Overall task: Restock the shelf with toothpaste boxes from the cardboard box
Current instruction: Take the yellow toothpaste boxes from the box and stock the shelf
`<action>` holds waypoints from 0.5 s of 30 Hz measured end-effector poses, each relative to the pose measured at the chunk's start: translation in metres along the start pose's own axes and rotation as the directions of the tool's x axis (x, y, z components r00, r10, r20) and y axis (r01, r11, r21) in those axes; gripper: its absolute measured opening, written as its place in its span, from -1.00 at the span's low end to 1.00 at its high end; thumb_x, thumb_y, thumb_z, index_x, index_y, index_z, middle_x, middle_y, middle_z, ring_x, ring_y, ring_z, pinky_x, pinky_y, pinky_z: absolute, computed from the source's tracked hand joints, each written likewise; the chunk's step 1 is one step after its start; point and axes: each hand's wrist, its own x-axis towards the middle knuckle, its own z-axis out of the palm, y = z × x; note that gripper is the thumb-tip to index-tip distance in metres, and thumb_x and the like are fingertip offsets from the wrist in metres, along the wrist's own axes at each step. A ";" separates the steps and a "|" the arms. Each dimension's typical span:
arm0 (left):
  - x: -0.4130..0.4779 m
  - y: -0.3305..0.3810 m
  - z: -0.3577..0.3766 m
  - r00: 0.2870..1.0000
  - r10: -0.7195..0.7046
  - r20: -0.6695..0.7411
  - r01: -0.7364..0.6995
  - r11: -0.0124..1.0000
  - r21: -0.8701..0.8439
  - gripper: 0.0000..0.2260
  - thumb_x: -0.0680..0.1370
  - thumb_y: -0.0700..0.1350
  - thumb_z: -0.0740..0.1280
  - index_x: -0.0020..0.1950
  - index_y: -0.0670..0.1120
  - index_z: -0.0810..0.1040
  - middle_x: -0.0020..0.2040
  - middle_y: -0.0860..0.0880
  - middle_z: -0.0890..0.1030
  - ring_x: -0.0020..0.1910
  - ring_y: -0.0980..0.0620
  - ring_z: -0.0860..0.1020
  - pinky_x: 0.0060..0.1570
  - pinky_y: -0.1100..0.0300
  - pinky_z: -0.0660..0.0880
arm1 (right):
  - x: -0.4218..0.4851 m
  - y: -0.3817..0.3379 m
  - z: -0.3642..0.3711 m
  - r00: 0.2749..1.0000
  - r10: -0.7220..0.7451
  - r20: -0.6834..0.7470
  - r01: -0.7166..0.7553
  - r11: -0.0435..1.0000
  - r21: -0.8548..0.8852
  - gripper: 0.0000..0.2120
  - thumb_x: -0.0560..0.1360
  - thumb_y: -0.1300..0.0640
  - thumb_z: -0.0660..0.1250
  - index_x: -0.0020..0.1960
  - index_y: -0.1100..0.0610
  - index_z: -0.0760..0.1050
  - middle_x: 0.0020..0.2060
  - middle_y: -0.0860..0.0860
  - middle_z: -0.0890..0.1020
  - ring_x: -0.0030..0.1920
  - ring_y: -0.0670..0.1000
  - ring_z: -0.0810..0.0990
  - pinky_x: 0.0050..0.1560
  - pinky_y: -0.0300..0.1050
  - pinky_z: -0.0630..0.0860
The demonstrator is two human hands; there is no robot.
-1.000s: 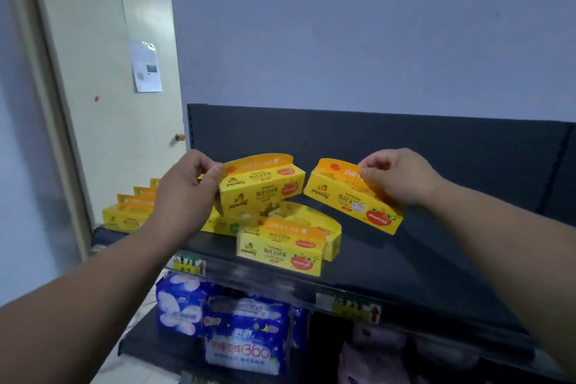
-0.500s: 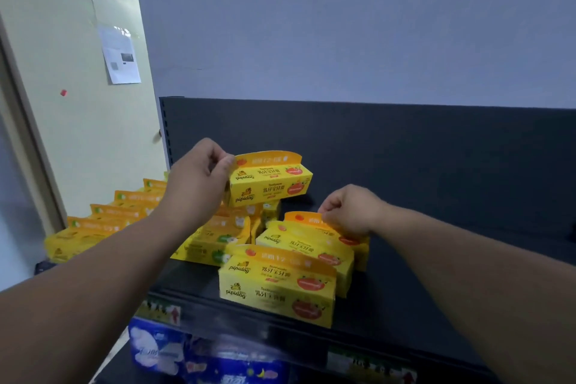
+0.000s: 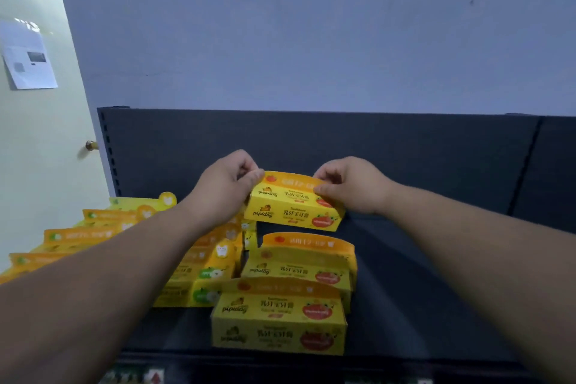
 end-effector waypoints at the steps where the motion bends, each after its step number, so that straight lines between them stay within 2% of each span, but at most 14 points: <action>1: 0.002 -0.001 0.004 1.000 -0.001 0.021 0.001 1.000 0.011 -0.86 0.61 -0.02 0.23 -0.08 -0.03 0.49 -0.25 0.04 0.53 -0.30 0.11 0.46 -0.36 0.25 0.32 | -0.001 0.000 0.002 0.999 0.016 -0.029 -0.017 0.999 -0.046 -0.95 0.56 0.05 0.35 -0.03 -0.08 0.58 -0.15 -0.14 0.64 -0.12 -0.12 0.61 -0.08 -0.13 0.57; 4: 0.009 -0.006 0.014 0.996 -0.015 0.084 0.011 0.999 0.051 -0.90 0.62 -0.05 0.22 -0.05 0.04 0.50 -0.18 0.09 0.56 -0.19 0.11 0.51 -0.33 0.26 0.34 | -0.002 0.004 0.006 0.990 0.078 -0.117 -0.091 0.990 -0.109 -0.90 0.59 0.03 0.30 -0.07 -0.11 0.56 -0.16 -0.14 0.63 -0.14 -0.12 0.60 -0.12 -0.08 0.60; 6: 0.012 -0.009 0.017 0.992 -0.032 0.125 0.025 0.998 0.056 -0.89 0.62 -0.08 0.21 0.04 0.08 0.52 -0.08 0.12 0.60 -0.08 0.13 0.54 -0.26 0.27 0.38 | -0.002 0.007 0.011 0.984 0.125 -0.129 -0.143 0.980 -0.140 -0.89 0.60 0.04 0.28 -0.06 -0.09 0.56 -0.15 -0.12 0.63 -0.15 -0.10 0.60 -0.12 -0.05 0.61; 10: 0.012 -0.008 0.021 0.984 -0.023 0.178 0.005 0.995 0.100 -0.75 0.63 -0.12 0.19 0.29 0.06 0.48 0.22 0.08 0.55 0.18 0.08 0.50 0.03 0.23 0.41 | -0.002 0.011 0.030 0.972 0.231 0.032 -0.216 0.945 -0.247 -0.88 0.58 0.12 0.28 -0.06 -0.06 0.55 -0.11 -0.07 0.62 -0.12 -0.05 0.62 -0.05 -0.01 0.63; 13: 0.012 -0.004 0.024 0.981 0.010 0.192 -0.030 0.994 0.103 -0.74 0.63 -0.13 0.18 0.30 0.06 0.47 0.25 0.06 0.52 0.21 0.07 0.49 0.08 0.21 0.43 | -0.005 0.010 0.044 0.951 0.273 0.144 -0.224 0.931 -0.288 -0.85 0.59 0.15 0.24 0.04 -0.03 0.56 -0.02 -0.06 0.59 -0.03 -0.04 0.59 0.01 -0.07 0.60; 15: 0.014 -0.001 0.028 0.981 0.027 0.191 -0.050 0.992 0.119 -0.75 0.63 -0.12 0.18 0.28 0.06 0.48 0.24 0.05 0.52 0.16 0.07 0.49 0.06 0.21 0.42 | -0.010 0.009 0.046 0.950 0.291 0.115 -0.254 0.933 -0.256 -0.81 0.60 0.11 0.23 0.15 -0.05 0.53 0.05 -0.05 0.58 0.03 -0.03 0.57 0.06 -0.05 0.59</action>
